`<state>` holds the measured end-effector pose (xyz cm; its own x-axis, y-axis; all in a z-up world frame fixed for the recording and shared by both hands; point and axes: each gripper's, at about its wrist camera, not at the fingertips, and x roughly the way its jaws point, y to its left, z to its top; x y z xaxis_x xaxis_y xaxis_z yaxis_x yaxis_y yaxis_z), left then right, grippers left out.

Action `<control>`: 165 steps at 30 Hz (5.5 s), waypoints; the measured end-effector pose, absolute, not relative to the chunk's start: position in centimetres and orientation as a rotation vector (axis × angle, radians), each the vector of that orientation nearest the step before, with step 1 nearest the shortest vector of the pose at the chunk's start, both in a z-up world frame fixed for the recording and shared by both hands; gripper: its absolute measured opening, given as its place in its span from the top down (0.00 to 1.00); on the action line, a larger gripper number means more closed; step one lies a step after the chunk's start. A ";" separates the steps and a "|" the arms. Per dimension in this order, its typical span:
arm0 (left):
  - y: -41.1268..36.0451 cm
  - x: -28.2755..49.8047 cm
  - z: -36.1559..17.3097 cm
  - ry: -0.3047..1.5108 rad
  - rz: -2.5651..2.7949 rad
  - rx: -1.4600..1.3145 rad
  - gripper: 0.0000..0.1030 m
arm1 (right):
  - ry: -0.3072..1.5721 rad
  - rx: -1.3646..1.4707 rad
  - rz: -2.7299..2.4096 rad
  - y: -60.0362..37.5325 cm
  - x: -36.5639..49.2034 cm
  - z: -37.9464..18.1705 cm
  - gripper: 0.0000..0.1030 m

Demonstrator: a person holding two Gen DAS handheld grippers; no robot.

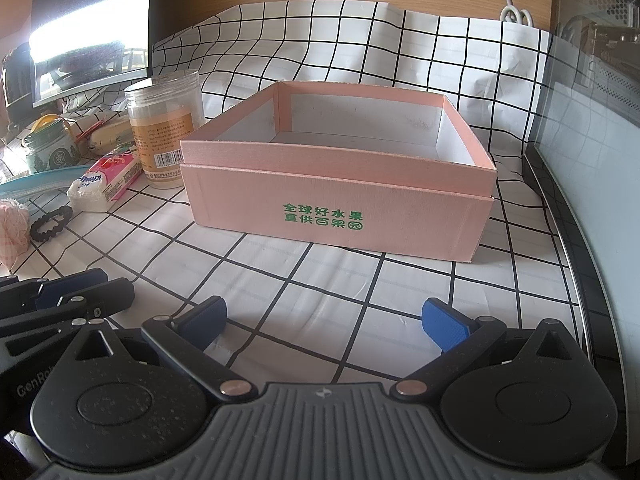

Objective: Organize soft objects

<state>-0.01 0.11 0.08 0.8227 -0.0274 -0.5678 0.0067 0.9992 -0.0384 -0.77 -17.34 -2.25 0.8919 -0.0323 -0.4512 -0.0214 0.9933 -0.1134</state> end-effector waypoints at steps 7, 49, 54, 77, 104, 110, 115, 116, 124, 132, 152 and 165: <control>0.0 0.0 0.1 0.604 -0.018 -0.034 0.79 | 0.470 -0.117 -0.006 -17.3 -0.8 -2.3 0.00; 0.1 0.0 0.0 0.602 -0.017 -0.030 0.79 | 0.469 -0.117 -0.006 -17.4 -0.8 -2.3 0.00; 0.1 0.0 0.0 0.601 -0.018 -0.028 0.79 | 0.469 -0.117 -0.006 -17.3 -0.8 -2.3 0.00; 0.7 0.7 0.6 0.664 -0.060 -0.006 0.79 | 0.618 -0.121 0.006 -17.3 0.8 -0.9 0.00; 35.3 5.4 9.5 0.727 0.087 -0.314 0.80 | 0.629 -0.171 0.144 1.3 2.3 6.5 0.00; 30.9 7.0 7.5 0.731 -0.105 0.093 0.79 | 0.667 -0.249 0.104 5.6 3.7 6.1 0.00; 32.4 6.8 5.9 0.773 -0.080 0.133 0.79 | 0.705 -0.242 0.063 5.5 3.9 5.3 0.00; 32.6 6.7 5.7 0.778 -0.067 0.149 0.78 | 0.705 -0.243 0.065 5.2 4.0 5.2 0.00; 37.1 5.8 6.0 0.855 0.135 -0.010 0.77 | 0.661 -0.200 0.104 3.7 4.2 5.6 0.00; 31.5 5.6 8.2 0.865 -0.153 -0.108 0.77 | 0.671 -0.192 0.158 2.3 4.0 5.1 0.00; 23.0 1.0 10.4 0.872 -0.461 0.118 0.73 | 0.639 -0.225 0.170 -1.1 0.9 4.5 0.00; 18.1 -0.3 7.8 0.897 -0.513 0.397 0.42 | 0.657 -0.220 0.138 -1.8 0.1 3.7 0.00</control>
